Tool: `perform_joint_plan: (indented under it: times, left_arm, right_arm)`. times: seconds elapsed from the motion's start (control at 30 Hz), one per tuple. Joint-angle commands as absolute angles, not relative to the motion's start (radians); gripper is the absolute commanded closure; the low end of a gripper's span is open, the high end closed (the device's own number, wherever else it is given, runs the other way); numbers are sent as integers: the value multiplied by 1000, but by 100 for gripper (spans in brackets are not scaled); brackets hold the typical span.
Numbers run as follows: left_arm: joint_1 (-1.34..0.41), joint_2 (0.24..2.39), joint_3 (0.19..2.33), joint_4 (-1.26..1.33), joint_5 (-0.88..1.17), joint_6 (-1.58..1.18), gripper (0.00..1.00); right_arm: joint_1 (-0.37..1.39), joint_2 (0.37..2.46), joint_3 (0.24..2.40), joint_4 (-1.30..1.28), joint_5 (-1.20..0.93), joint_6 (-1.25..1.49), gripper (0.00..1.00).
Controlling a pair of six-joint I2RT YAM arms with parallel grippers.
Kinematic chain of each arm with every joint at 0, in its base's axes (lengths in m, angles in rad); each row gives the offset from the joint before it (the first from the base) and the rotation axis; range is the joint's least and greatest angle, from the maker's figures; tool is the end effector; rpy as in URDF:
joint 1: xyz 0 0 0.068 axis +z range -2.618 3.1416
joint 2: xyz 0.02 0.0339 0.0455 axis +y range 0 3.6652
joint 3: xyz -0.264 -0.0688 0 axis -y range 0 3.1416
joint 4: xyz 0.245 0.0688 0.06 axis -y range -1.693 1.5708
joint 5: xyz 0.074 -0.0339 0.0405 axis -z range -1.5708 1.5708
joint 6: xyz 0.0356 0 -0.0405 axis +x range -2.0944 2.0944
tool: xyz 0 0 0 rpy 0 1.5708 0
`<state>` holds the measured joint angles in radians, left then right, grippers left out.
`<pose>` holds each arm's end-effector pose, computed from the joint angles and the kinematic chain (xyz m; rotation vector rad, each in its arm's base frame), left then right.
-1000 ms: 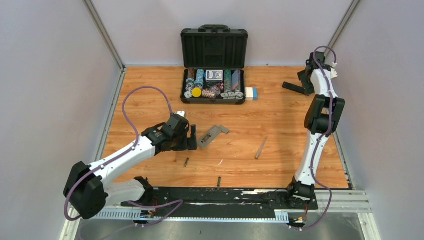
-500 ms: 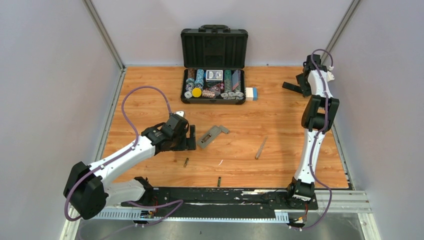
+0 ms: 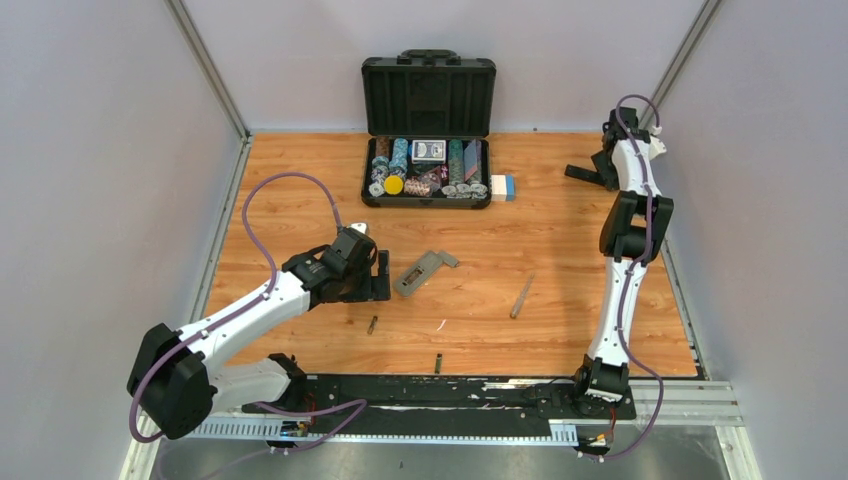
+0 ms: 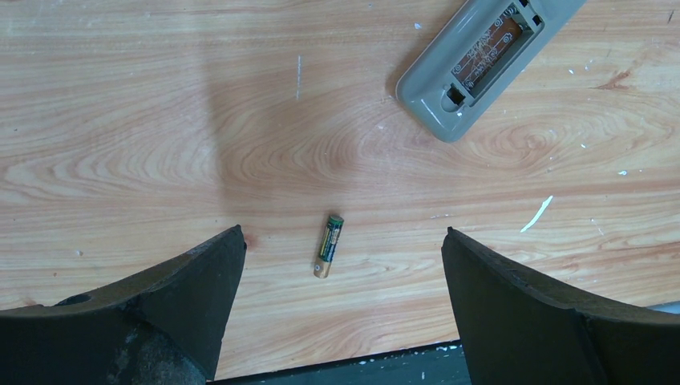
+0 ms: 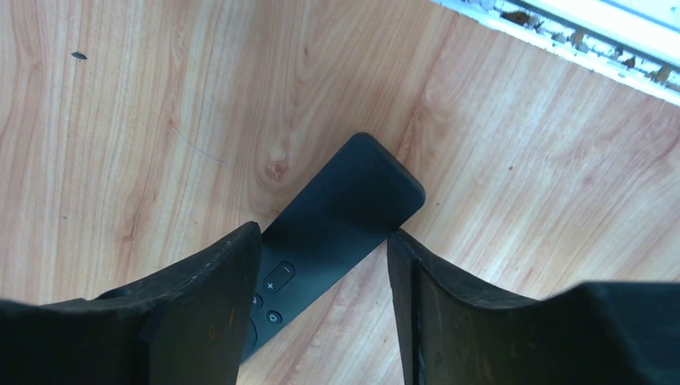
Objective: Unload the batteries from the remote control
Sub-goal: Move the remote control to the center of the board.
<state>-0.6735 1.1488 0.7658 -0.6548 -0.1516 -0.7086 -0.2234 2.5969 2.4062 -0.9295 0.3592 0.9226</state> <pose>0.1730 -0.1312 0.2244 -0.1003 2.6192 -0.3026 0.5282 -0.1328 0.1662 1.4945 2.1176 -0.2384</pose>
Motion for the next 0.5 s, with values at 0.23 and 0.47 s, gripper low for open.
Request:
perform_joint_plan:
  times: [0.23,0.47]
  left_arm:
    - [-669,1157,781,-644,-147,-699,0]
    - [-669,1141,774,-629,-131,-703,0]
  right_arm:
    - [-217,2702,2399,-980,380,742,47]
    - [-187,2565,2226,-828,350,571,56]
